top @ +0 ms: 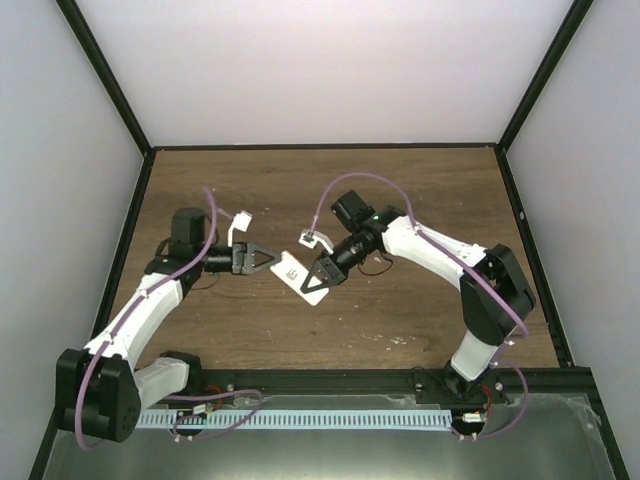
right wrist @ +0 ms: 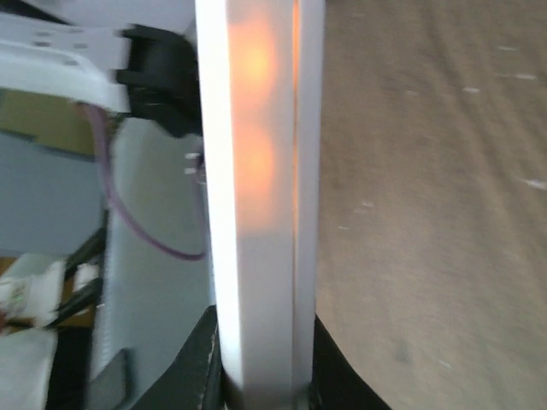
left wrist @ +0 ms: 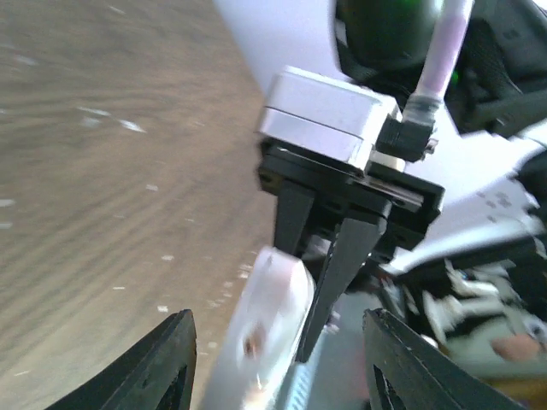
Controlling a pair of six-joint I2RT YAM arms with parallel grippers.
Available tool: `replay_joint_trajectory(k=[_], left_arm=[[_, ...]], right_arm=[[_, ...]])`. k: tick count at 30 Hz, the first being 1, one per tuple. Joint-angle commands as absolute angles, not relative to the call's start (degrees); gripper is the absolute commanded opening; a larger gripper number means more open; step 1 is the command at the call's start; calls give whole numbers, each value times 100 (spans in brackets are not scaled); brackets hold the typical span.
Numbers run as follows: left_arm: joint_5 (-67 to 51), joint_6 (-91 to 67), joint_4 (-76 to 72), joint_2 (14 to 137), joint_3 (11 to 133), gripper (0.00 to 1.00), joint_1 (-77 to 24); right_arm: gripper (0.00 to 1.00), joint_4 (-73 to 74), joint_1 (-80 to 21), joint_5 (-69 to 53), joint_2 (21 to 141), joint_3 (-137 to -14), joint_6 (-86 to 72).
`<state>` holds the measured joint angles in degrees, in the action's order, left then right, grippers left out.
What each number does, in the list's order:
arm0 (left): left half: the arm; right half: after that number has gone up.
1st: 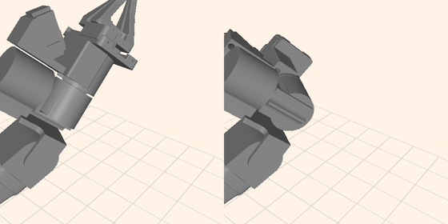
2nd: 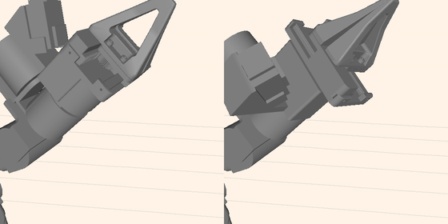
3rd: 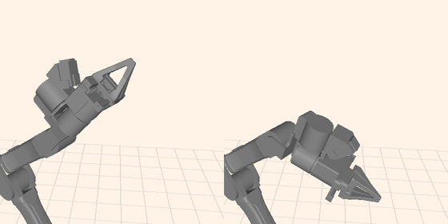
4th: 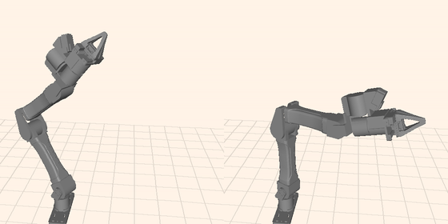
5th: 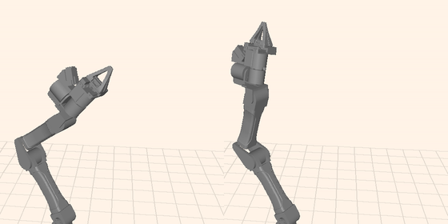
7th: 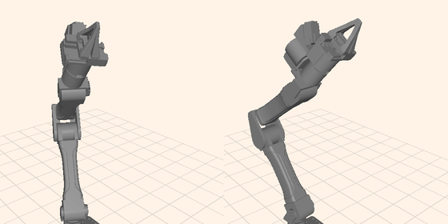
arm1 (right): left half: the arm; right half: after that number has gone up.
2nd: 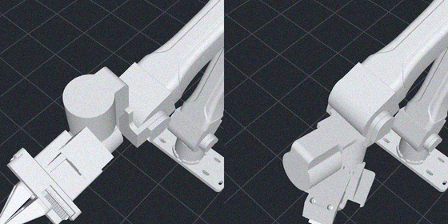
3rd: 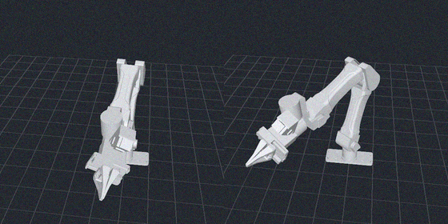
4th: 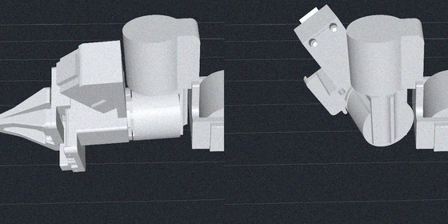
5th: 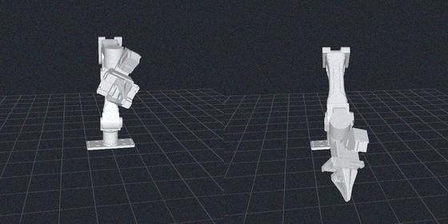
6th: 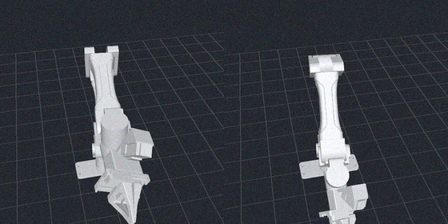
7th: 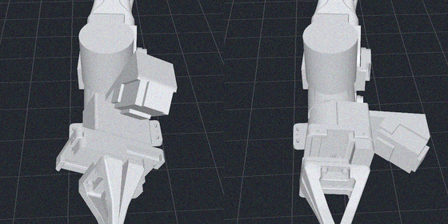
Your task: Load the batteries into the remote control
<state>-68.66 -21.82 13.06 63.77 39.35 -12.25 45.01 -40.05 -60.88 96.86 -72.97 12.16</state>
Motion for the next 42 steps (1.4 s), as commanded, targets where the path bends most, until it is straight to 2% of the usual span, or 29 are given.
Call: replay_joint_trajectory(k=[1,4,7,10,14,20,30,39,42], left_arm=[[-5609,-2031,1830,5982,3882,56,-631],[-4513,-2109,2029,5535,3837,56,-449],[-3639,-2172,2336,5210,3917,56,-436],[-3108,-2148,2724,5144,4091,56,-437],[-2748,-2051,3110,5311,4314,55,-439],[-2517,-2055,3205,5359,4393,55,-437],[-2485,-2032,3243,5355,4370,54,-435],[-2521,-1999,3278,5419,4366,54,-439],[-2543,-1991,3278,5439,4364,54,-435]], right_arm=[[1,4130,-3859,-4044,9552,-7189,600],[1,4194,-3881,-1785,9621,-7269,84],[1,4165,-3918,-206,9634,-7308,-445],[1,4283,-4027,827,9839,-7481,-776],[1,4399,-4435,1517,10380,-7877,-685],[1,4528,-5136,2175,11159,-8317,-542],[1,4436,-5415,2238,11492,-8318,-623],[11,4280,-5558,2289,11729,-8170,-597],[18,4267,-5602,2305,11763,-8167,-588]])
